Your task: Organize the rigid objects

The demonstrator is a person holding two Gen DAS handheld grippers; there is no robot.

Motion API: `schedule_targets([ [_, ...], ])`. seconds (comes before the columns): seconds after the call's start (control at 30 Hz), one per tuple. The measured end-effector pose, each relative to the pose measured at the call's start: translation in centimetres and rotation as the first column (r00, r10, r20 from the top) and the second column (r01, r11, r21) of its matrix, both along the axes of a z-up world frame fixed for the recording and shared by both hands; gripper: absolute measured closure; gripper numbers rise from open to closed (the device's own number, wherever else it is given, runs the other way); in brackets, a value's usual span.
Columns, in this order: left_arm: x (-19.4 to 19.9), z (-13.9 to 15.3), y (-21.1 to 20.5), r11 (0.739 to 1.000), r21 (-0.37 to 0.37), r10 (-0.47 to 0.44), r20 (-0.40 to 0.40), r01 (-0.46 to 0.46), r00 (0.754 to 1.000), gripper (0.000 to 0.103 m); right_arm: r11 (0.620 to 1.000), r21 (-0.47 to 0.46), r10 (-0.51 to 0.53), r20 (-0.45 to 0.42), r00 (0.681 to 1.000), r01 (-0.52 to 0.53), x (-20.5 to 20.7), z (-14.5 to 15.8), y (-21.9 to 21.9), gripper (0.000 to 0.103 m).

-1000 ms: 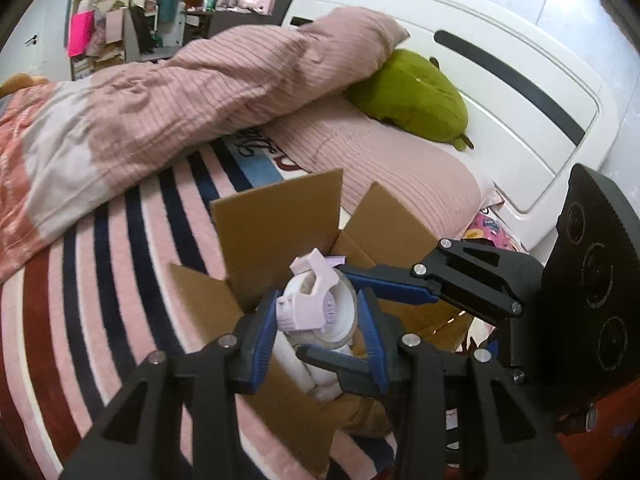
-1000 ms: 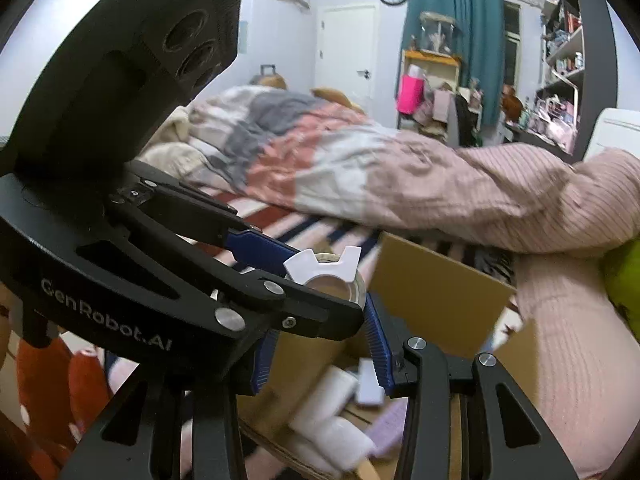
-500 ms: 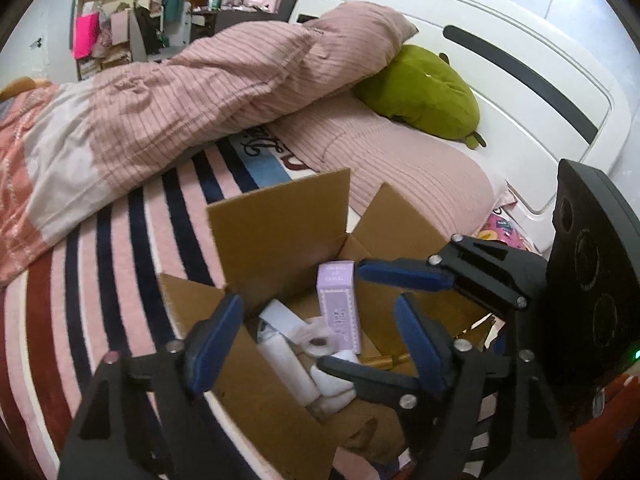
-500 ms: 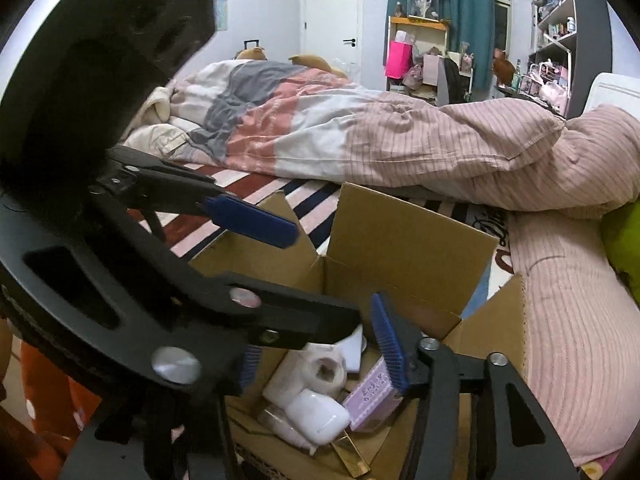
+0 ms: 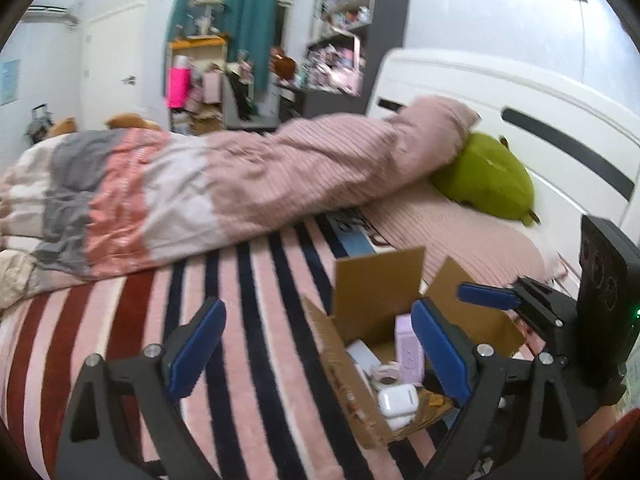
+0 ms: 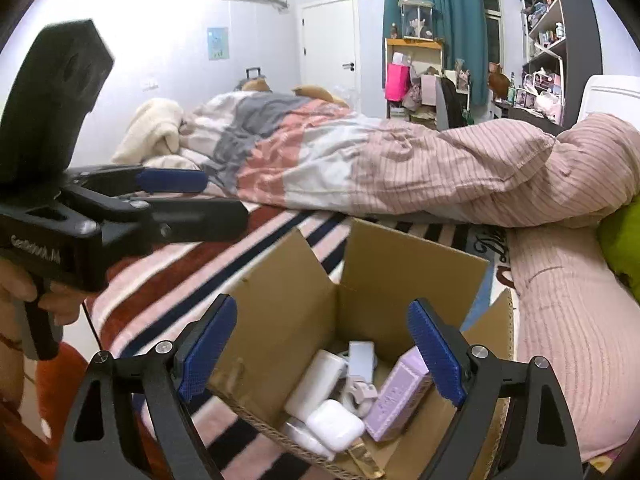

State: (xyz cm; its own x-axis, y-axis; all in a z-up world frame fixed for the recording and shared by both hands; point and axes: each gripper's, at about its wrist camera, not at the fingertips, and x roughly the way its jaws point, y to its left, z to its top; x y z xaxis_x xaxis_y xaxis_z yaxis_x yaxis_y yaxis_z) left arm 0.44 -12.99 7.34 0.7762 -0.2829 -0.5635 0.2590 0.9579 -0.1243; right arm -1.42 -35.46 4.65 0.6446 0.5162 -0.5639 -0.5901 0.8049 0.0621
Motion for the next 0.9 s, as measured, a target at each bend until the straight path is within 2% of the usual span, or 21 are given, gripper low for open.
schedule_targets([
  [0.03,-0.2,0.1,0.4,1.0,-0.001,0.012,0.007,-0.012,1.0,0.011,1.0,0.016,0.005,0.015,1.0,-0.005,-0.3,0.3,0.0,0.004],
  [0.1,-0.9,0.2,1.8,0.999,-0.004,0.054,0.024,-0.054,0.998,0.011,0.999,0.037,0.016,0.039,0.999,-0.018,-0.8,0.7,0.3,0.0],
  [0.33,-2.2,-0.3,4.8,0.991,0.001,0.132,0.037,-0.132,0.991,0.011,0.998,0.068,0.007,0.017,1.0,-0.008,-1.2,1.1,1.0,0.0],
  [0.57,-2.6,-0.5,6.0,0.987,-0.003,0.159,0.041,-0.159,0.986,0.01,0.997,0.068,-0.025,0.012,1.0,0.024,-0.9,1.1,0.9,0.0],
  [0.9,-2.5,-0.6,6.3,0.983,0.01,0.182,0.04,-0.182,0.983,0.01,0.998,0.053,-0.017,0.019,1.0,0.016,-0.8,1.1,1.1,0.0],
])
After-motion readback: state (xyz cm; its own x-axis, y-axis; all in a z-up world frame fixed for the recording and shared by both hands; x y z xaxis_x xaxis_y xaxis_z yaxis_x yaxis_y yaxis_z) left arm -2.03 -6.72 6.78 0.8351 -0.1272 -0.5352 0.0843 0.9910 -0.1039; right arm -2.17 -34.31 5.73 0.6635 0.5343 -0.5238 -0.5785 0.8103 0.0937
